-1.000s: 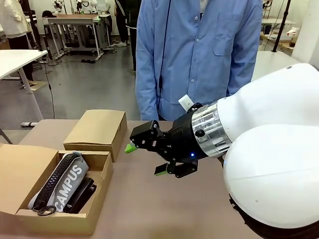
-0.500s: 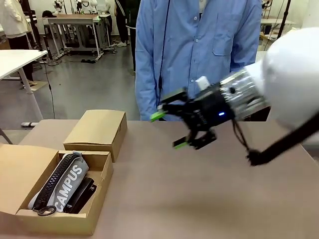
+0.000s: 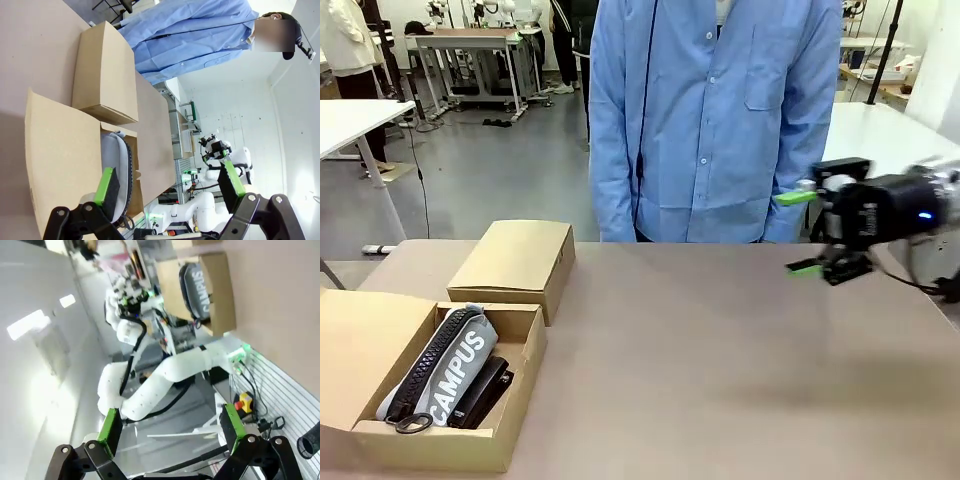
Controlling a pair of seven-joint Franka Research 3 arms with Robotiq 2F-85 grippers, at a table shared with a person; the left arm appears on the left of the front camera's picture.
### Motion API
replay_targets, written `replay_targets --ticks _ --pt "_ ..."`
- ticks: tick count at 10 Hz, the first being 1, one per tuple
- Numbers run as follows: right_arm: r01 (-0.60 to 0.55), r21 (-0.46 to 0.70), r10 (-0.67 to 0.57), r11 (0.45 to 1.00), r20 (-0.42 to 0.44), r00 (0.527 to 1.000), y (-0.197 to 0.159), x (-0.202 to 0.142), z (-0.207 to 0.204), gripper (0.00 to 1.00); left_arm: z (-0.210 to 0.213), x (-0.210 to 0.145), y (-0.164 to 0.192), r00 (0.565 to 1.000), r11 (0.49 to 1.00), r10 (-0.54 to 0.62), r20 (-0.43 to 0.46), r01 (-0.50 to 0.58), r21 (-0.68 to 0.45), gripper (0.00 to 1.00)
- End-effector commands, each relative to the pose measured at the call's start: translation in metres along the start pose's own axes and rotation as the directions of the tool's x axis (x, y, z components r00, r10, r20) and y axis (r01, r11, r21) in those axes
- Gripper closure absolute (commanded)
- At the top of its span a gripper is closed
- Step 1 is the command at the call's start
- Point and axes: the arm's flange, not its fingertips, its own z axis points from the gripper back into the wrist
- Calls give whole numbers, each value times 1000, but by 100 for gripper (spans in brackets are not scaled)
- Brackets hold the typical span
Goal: Place items inside the box.
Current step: Pick up a Pencil pouch or Stapler and place it inside the Mailer Box closest to the robot.
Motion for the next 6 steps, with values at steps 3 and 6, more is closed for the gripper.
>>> replay_targets --ticks 3,6 --pt "-198 -20 197 980 221 955 -105 -140 60 0 -1 -1 -1 1000 999 -19 13 19 -25 0" --pt "-113 49 101 992 198 975 -32 -31 114 0 -1 -1 -1 1000 999 -19 13 19 -25 0"
